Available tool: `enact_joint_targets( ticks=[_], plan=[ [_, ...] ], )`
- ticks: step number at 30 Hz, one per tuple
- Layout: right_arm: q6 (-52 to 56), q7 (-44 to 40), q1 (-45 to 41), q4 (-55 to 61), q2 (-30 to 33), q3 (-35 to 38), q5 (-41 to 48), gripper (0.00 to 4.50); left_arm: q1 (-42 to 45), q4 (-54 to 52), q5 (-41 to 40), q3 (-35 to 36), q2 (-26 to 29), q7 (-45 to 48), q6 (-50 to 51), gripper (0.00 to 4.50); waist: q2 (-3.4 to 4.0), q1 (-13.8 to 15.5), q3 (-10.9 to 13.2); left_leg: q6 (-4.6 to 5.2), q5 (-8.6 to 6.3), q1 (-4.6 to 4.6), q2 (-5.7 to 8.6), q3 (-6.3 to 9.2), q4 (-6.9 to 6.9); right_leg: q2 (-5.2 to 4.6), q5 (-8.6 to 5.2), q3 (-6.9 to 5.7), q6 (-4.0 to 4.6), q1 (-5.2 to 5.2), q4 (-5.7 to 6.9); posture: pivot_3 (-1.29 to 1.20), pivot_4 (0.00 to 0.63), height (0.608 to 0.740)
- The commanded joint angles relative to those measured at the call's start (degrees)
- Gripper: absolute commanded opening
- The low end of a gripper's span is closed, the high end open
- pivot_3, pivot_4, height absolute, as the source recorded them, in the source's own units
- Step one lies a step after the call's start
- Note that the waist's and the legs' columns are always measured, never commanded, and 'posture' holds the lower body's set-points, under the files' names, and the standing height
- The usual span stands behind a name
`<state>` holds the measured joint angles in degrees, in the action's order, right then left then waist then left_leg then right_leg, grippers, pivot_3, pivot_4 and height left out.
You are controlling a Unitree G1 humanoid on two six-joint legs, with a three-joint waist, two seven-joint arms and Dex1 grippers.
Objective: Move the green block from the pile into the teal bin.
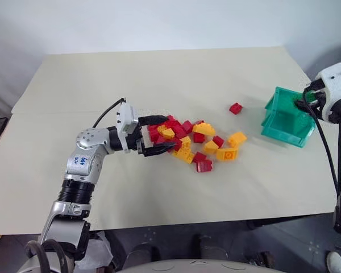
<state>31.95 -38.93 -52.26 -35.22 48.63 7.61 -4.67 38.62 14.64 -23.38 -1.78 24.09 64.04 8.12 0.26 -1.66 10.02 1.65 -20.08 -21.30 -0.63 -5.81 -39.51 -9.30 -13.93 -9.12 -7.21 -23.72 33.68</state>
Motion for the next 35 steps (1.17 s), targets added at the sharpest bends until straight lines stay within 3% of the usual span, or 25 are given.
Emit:
enact_joint_targets(
  ticks=[1, 9, 15, 21, 24, 27, 35],
  plan=[
    [-4.6, 1.0, -2.2, -5.3, -0.2, -1.0, 0.1, 2.13, 1.5, 0.2, 0.8, -0.2, -0.3, 0.3, -1.2, 4.5, 0.0, -0.1, 0.0, 0.0, 0.0, 0.01, 0.0, -0.02, 0.0, 0.0, 0.0, 0.02, 0.0, 0.0, 0.0, 0.0, 0.15, 0.74],
    [-5.2, -0.4, -4.6, -5.7, 1.4, -2.9, 0.4, 4.47, 1.2, 2.0, 4.5, 0.3, 0.4, -3.6, -1.6, 4.5, 0.15, 0.1, 0.1, 0.01, 0.0, 0.0, -0.15, 0.02, -0.01, -0.02, 0.0, 0.03, 0.0, 0.0, 0.01, 0.0, 0.15, 0.74],
    [1.8, -16.6, 6.9, 20.0, 7.9, -1.1, 9.1, 4.47, -2.6, -2.0, 3.3, 2.7, 3.2, -4.8, 0.9, 4.5, 0.21, 0.7, 0.1, 0.01, 0.0, -0.05, -0.18, 0.3, 0.08, -0.03, 0.0, -0.04, -0.01, -0.01, -0.07, 0.0, 0.15, 0.74],
    [1.9, -33.1, 25.9, 39.1, 9.2, 4.5, 25.2, 4.47, -9.8, -4.5, -0.7, 7.2, 7.8, 0.5, 0.1, 4.5, 0.15, 1.6, 0.2, 0.0, -0.01, 0.02, -0.12, 0.31, 0.06, 0.01, 0.0, -0.08, -0.01, 0.07, -0.15, 0.0, 0.15, 0.74],
    [-4.8, -37.7, 31.5, 37.9, 4.1, 6.9, 31.1, 4.47, -14.2, -5.7, -2.1, 9.0, 11.0, 2.4, 1.3, 4.5, 0.09, 1.6, 0.2, 0.04, -0.03, 0.03, -0.15, 0.4, -0.08, -0.01, 0.0, 0.0, -0.01, 0.11, -0.13, 0.0, 0.15, 0.74],
    [-17.1, -44.5, 36.8, 33.1, 2.9, 4.1, 28.9, 4.47, -18.0, -7.0, -3.7, 11.1, 13.4, 2.8, 3.3, 4.5, 0.05, 1.6, 0.2, 0.1, -0.07, 0.13, -0.22, 0.52, -0.15, -0.01, 0.01, 0.02, 0.0, 0.25, -0.14, 0.0, 0.15, 0.74],
    [-27.7, -43.4, 32.6, 22.1, -2.0, 2.0, 27.4, 4.47, -21.6, -8.7, -4.1, 13.5, 14.3, 2.0, 2.9, 4.5, 0.08, 1.5, 0.2, 0.21, -0.16, 0.13, -0.21, 0.48, -0.46, -0.15, 0.04, 0.11, -0.04, 0.21, 0.1, 0.0, 0.15, 0.74]
  ],
)
